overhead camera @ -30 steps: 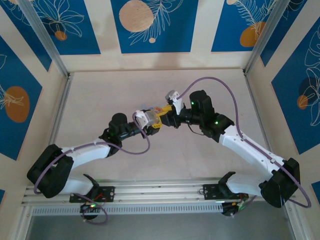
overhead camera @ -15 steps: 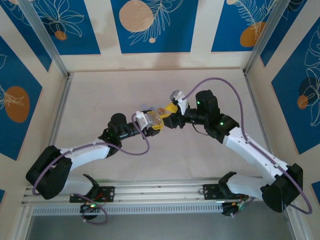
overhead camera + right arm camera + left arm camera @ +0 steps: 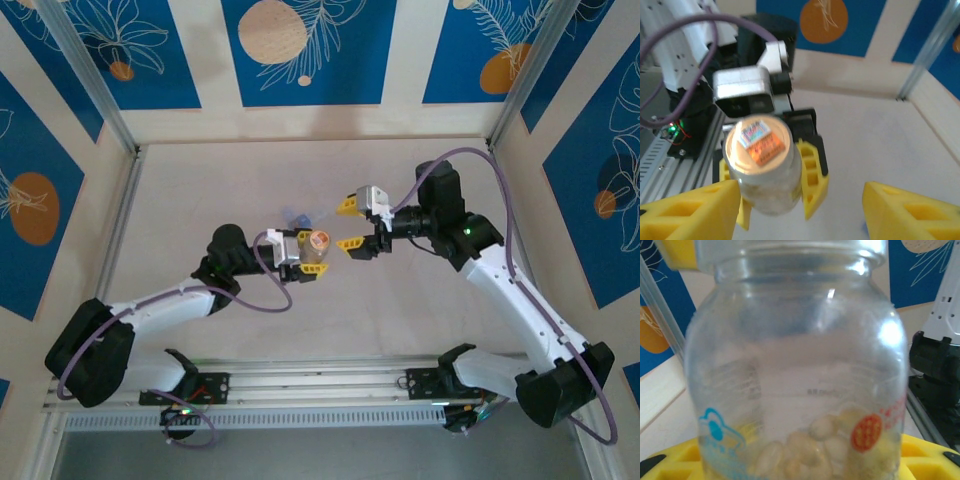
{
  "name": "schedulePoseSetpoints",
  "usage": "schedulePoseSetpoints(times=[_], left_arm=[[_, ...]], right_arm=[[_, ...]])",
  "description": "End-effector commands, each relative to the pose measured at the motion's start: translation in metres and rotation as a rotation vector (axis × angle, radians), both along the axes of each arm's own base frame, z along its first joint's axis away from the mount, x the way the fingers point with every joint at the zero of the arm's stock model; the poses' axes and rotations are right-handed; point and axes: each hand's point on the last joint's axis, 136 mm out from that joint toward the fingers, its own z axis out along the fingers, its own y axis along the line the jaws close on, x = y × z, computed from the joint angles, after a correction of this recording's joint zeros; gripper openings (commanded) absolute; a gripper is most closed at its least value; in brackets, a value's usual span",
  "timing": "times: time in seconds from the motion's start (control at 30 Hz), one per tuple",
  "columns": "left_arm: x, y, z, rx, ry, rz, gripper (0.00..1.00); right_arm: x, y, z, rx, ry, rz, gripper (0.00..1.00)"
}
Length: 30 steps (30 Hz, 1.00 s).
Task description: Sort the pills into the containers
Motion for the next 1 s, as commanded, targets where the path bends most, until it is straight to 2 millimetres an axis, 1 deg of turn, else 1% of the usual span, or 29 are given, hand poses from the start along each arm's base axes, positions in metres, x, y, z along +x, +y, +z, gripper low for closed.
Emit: schedulePoseSetpoints(times=[0.0, 0.03, 0.13, 0.27, 0.43, 0.57, 0.67, 0.73, 0.8, 0.9, 0.97], left_arm=[[-0.009, 0.001, 0.014, -0.006, -0.037, -0.056, 0.00], [-0.009, 0.001, 0.014, -0.003, -0.035, -0.054, 0.00], [-0.009, 0.001, 0.014, -0.001, -0.033, -0.058, 0.00], [-0.010, 0.000, 0.016, -0.001, -0.031, -0.071, 0.00], [-0.011, -0.001, 0.017, -0.002, -0.031, -0.079, 0.00], [-0.010, -0.001, 0.015, 0.000, -0.025, -0.083, 0.00], [-0.010, -0.002, 0.013, 0.004, -0.018, -0.084, 0.00], [-0.010, -0.002, 0.013, 0.002, -0.020, -0.084, 0.00], [-0.009, -0.002, 0.014, 0.001, -0.022, -0.080, 0.00], [-0.004, -0.001, 0.016, 0.001, -0.033, -0.043, 0.00], [0.001, 0.001, 0.016, 0.006, -0.049, 0.000, 0.00]], right_arm=[[-0.026, 0.005, 0.012, 0.027, -0.038, 0.193, 0.66], [-0.030, 0.007, 0.014, 0.029, -0.040, 0.222, 0.66], [-0.038, 0.014, 0.012, 0.023, -0.036, 0.285, 0.66], [-0.037, 0.022, 0.006, 0.005, -0.030, 0.308, 0.65], [-0.035, 0.033, -0.010, -0.051, -0.014, 0.317, 0.62], [-0.035, 0.038, -0.011, -0.055, -0.006, 0.325, 0.60], [-0.035, 0.040, -0.012, -0.055, 0.003, 0.326, 0.53], [-0.034, 0.041, -0.013, -0.058, 0.013, 0.318, 0.50], [-0.031, 0.042, -0.015, -0.067, 0.034, 0.299, 0.43], [-0.021, 0.041, -0.025, -0.114, 0.099, 0.223, 0.36], [-0.011, 0.038, -0.039, -0.158, 0.158, 0.141, 0.29]])
